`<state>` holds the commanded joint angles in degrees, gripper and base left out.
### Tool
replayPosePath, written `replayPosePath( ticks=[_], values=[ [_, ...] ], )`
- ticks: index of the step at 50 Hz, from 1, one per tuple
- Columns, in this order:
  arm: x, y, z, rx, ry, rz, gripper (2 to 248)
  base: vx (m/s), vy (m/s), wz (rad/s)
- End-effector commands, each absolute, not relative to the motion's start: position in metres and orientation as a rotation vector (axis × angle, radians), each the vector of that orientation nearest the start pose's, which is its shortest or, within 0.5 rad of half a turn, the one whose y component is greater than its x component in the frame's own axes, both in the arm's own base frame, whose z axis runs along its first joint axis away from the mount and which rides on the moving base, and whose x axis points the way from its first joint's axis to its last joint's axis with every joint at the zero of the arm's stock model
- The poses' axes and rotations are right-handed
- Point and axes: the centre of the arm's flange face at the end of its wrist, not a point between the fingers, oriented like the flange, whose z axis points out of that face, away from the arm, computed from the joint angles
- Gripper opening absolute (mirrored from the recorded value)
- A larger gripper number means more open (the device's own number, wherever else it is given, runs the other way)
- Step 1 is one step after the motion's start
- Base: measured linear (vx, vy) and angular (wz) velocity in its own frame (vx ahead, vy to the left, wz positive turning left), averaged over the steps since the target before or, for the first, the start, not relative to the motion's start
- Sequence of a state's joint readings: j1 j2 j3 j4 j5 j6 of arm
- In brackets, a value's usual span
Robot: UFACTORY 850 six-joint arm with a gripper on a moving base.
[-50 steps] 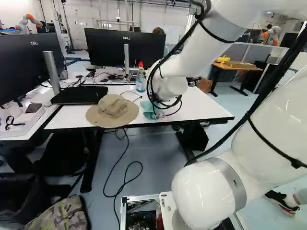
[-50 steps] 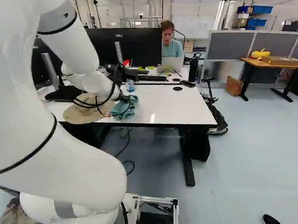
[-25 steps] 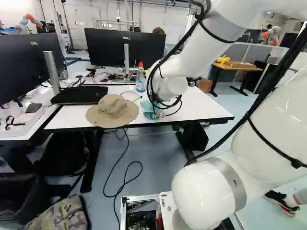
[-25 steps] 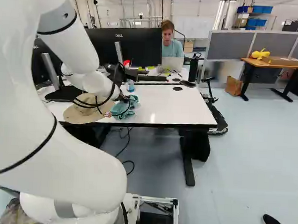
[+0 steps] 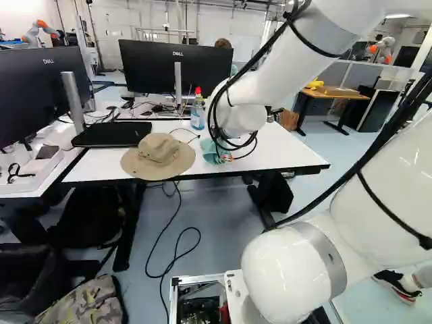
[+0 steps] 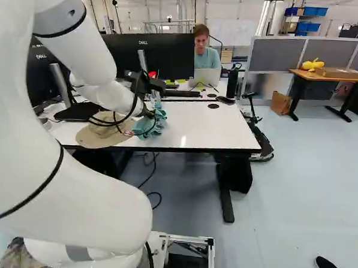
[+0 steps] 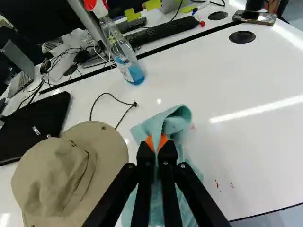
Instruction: Clean the table with the green towel
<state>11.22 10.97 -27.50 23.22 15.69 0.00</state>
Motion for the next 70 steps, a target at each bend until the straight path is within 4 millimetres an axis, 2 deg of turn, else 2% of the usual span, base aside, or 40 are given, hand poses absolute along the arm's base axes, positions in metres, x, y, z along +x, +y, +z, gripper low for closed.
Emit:
replayPosePath(
  ticks=[33, 54, 70],
  values=[
    [0.438, 0.070, 0.456, -2.666, 0.322, -1.314, 25, 0.000, 0.000, 0.000],
    [0.457, 0.078, 0.457, -2.683, 0.198, -1.330, 25, 0.000, 0.000, 0.000],
    [0.457, 0.078, 0.457, -2.683, 0.198, -1.330, 25, 0.000, 0.000, 0.000]
  ],
)
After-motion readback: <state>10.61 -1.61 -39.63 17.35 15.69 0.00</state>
